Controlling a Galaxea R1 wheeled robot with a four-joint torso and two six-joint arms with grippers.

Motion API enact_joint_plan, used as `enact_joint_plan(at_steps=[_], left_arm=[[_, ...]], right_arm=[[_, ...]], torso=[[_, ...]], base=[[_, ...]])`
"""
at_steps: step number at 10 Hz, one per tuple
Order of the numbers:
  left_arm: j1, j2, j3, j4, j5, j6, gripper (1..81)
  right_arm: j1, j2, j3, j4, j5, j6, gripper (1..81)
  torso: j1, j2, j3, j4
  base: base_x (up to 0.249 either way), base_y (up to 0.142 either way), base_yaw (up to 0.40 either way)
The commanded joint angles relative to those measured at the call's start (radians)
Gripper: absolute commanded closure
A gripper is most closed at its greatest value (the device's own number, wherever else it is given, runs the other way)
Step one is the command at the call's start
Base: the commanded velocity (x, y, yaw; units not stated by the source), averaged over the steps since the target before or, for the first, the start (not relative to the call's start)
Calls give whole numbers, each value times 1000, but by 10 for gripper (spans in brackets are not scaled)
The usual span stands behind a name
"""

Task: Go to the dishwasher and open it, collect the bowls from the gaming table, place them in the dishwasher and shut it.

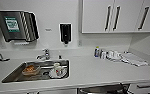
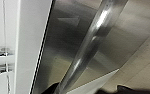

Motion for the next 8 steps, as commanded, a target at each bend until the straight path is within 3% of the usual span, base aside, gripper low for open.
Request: enact_joint_plan(at_steps=[1,4,8], left_arm=[[-54,-16,4,1,41,0,10],[-51,-16,1,1,40,0,10],[-51,1,-31,1,44,0,10]], right_arm=[[143,6,-49,22,-22,22,10],[157,69,-160,30,-27,25,10],[192,80,-198,48,-31,28,10]], torso=[[0,0,0,0],[0,0,0,0],[0,0,0,0]], base=[[0,0,0],[0,0,0],[0,0,0]])
